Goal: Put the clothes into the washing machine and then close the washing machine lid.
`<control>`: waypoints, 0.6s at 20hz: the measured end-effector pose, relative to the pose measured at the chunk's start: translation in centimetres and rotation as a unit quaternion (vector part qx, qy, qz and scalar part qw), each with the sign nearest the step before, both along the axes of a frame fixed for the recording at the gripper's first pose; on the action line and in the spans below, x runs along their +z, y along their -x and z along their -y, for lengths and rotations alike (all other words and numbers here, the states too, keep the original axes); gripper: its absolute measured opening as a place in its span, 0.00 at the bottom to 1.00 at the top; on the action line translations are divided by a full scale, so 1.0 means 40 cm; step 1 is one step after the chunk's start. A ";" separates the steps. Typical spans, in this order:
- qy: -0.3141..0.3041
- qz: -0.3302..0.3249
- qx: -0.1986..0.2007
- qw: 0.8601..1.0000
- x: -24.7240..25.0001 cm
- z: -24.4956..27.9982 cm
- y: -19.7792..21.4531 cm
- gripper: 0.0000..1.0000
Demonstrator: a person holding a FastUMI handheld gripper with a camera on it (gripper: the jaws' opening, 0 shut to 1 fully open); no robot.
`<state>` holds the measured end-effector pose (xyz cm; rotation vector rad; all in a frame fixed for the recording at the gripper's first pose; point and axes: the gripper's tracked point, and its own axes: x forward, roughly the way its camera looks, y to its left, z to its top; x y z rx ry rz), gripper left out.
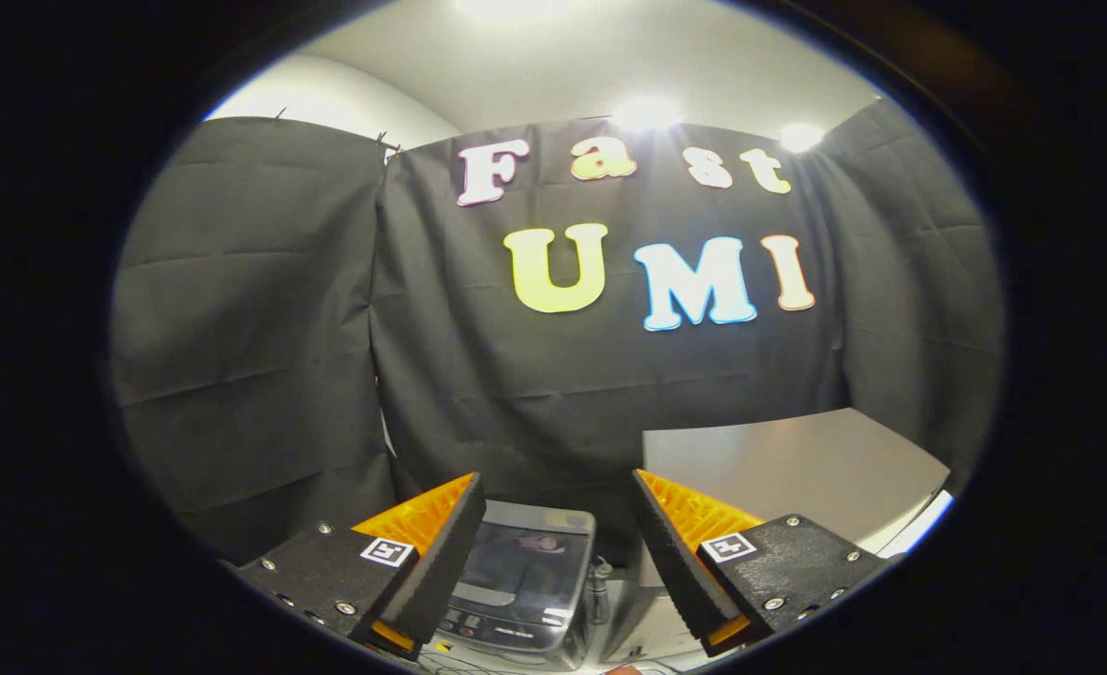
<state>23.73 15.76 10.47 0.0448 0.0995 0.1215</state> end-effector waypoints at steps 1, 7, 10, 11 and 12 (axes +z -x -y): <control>0.004 0.007 -0.008 1.000 0.007 0.047 0.021 0.96; 0.005 0.030 -0.060 0.998 0.025 0.322 0.150 0.96; 0.006 0.038 -0.085 0.996 0.022 0.438 0.210 0.95; 0.006 0.039 -0.092 0.995 0.018 0.471 0.227 0.96; 0.007 0.040 -0.100 0.994 0.018 0.500 0.240 0.96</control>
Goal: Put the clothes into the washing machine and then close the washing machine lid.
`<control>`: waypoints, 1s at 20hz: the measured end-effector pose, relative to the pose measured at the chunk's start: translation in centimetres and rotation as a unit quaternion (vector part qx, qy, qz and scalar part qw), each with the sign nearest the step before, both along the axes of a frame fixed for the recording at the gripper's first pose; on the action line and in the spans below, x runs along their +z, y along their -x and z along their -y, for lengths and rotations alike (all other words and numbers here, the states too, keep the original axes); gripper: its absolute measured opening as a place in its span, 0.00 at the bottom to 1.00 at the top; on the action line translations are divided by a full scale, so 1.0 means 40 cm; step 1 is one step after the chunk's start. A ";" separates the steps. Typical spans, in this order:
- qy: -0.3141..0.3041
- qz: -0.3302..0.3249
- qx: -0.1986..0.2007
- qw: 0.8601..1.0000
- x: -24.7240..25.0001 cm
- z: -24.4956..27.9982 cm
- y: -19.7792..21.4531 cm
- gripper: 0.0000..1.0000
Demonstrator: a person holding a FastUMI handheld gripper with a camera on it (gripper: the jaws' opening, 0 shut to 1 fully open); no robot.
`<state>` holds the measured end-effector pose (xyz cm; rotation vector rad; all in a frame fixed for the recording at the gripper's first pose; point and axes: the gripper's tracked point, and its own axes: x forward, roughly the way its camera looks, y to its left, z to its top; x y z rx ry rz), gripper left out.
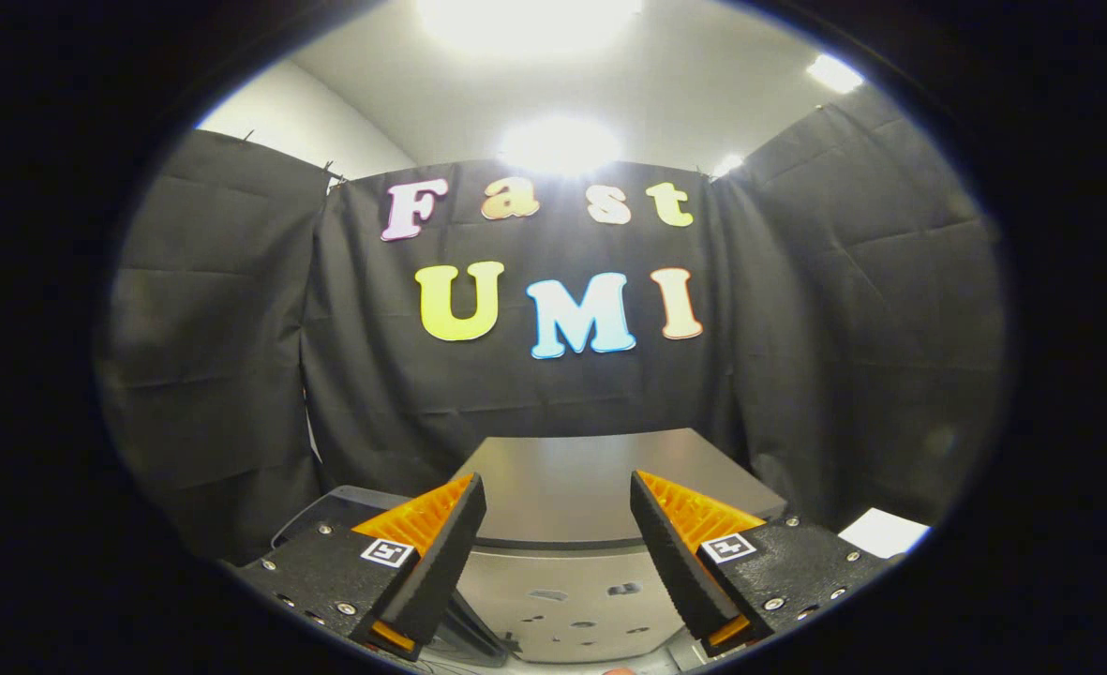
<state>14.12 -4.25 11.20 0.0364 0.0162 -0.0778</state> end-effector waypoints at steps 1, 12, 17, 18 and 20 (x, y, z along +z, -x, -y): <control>0.000 0.002 -0.007 1.000 -0.004 0.032 0.018 0.96; -0.004 0.008 -0.038 0.999 -0.126 0.161 0.194 0.96; -0.016 0.002 -0.037 0.999 -0.160 0.158 0.222 0.96; -0.014 0.003 -0.039 0.999 -0.159 0.158 0.225 0.96; -0.008 0.002 -0.041 0.999 -0.168 0.155 0.229 0.96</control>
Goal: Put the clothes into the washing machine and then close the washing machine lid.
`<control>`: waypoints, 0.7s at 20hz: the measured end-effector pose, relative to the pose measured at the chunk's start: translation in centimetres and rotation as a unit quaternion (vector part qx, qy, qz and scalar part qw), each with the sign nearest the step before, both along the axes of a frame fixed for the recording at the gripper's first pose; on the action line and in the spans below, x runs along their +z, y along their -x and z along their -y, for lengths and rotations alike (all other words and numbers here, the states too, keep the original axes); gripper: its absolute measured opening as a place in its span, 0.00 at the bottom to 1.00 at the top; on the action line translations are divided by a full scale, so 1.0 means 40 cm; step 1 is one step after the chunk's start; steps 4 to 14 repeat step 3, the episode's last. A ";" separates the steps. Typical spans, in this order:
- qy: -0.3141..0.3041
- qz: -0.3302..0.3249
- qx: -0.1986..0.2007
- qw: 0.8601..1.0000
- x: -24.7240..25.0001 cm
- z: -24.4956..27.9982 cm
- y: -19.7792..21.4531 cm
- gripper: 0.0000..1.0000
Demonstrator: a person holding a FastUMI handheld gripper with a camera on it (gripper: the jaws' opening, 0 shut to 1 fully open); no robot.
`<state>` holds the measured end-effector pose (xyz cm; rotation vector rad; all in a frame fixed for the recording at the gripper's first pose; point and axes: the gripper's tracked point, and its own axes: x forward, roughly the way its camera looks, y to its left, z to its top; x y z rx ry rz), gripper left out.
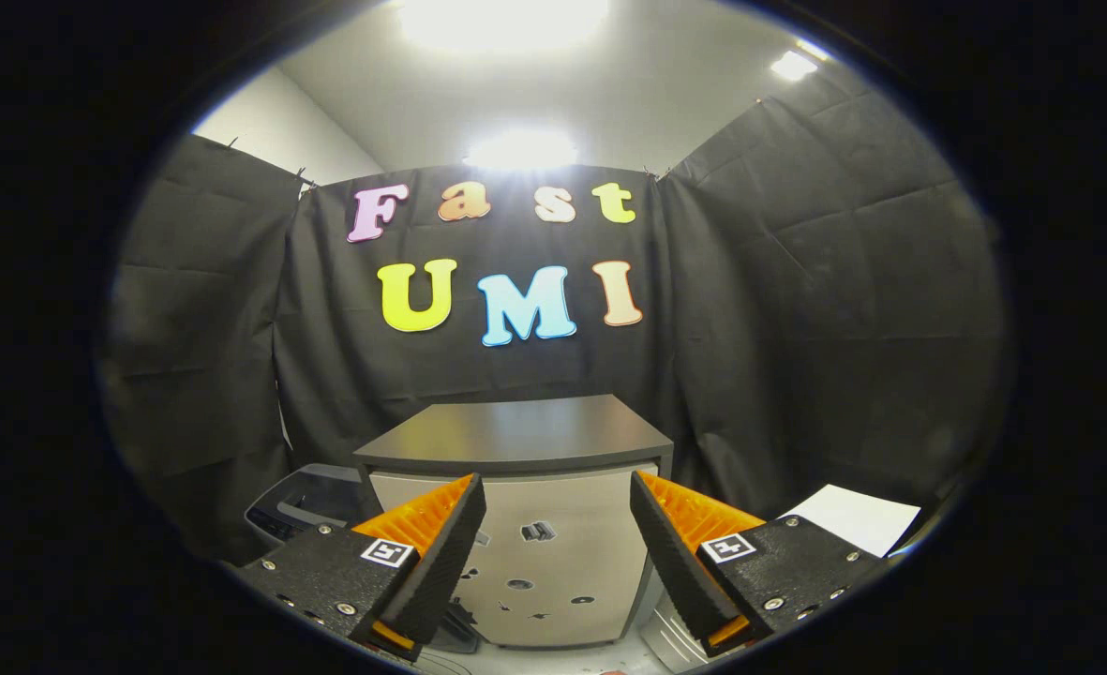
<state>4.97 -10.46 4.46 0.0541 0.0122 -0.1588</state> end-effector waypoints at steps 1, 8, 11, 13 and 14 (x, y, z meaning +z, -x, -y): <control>0.000 -0.001 0.002 1.000 -0.005 -0.007 0.003 0.96; -0.005 -0.004 0.006 1.000 -0.016 -0.021 0.009 0.96; -0.005 -0.004 0.006 1.000 -0.016 -0.021 0.009 0.96; -0.005 -0.004 0.006 1.000 -0.016 -0.021 0.009 0.96; -0.005 -0.004 0.006 1.000 -0.016 -0.021 0.009 0.96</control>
